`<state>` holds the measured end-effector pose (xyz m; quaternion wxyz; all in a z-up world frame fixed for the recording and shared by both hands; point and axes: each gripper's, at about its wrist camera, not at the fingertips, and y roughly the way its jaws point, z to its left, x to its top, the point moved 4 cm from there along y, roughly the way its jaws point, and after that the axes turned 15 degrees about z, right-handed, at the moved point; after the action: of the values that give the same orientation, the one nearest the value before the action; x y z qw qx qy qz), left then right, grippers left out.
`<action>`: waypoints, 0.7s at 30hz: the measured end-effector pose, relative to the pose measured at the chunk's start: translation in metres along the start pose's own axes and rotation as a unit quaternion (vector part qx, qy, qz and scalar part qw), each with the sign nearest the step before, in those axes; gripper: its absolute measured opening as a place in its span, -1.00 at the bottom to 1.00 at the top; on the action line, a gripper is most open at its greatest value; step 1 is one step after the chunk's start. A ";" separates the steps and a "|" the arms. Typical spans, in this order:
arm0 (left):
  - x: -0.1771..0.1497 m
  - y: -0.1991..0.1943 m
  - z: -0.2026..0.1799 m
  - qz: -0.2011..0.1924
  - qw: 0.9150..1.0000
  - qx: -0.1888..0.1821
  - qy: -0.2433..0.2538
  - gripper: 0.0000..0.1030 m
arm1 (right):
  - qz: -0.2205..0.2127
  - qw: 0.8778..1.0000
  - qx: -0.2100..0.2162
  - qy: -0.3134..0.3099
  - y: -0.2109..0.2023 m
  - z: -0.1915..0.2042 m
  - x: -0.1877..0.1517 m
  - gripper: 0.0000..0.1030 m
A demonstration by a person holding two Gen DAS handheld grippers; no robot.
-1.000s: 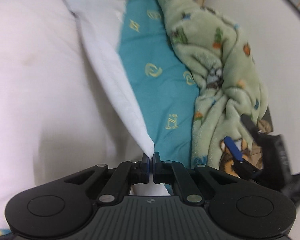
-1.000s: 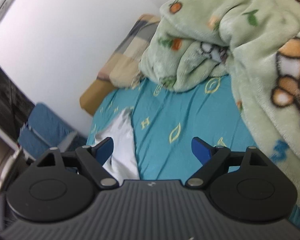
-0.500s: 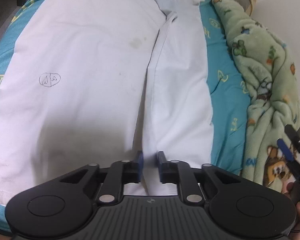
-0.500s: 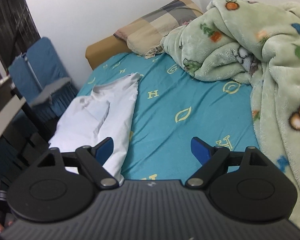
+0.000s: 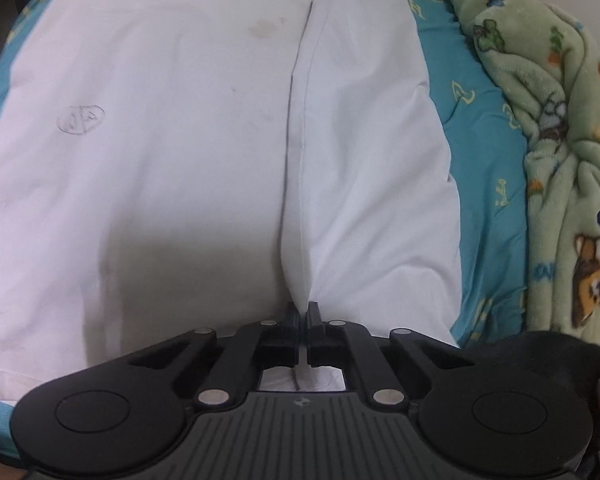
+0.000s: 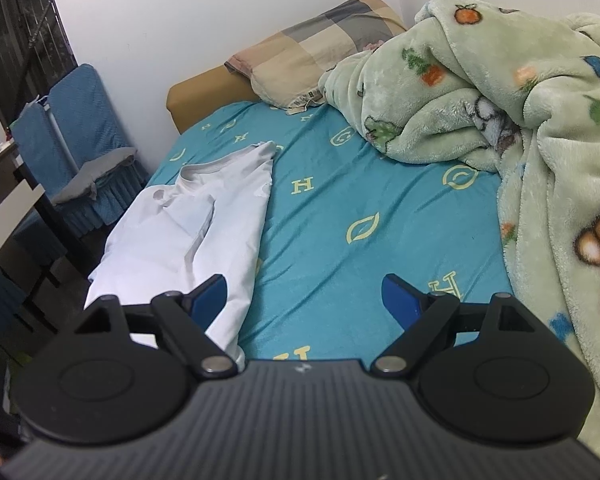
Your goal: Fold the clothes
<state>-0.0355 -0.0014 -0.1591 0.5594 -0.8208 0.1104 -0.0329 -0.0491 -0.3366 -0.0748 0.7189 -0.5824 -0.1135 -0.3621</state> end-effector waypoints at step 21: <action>0.042 -0.119 -0.007 -0.268 0.958 0.094 0.042 0.74 | 0.086 0.983 0.121 -0.112 0.153 0.123 0.093 -0.01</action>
<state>0.0213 0.0250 -0.0495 0.5996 -0.7618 -0.0935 -0.2267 0.1486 -0.2507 -0.0994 0.7952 -0.5358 -0.1855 -0.2148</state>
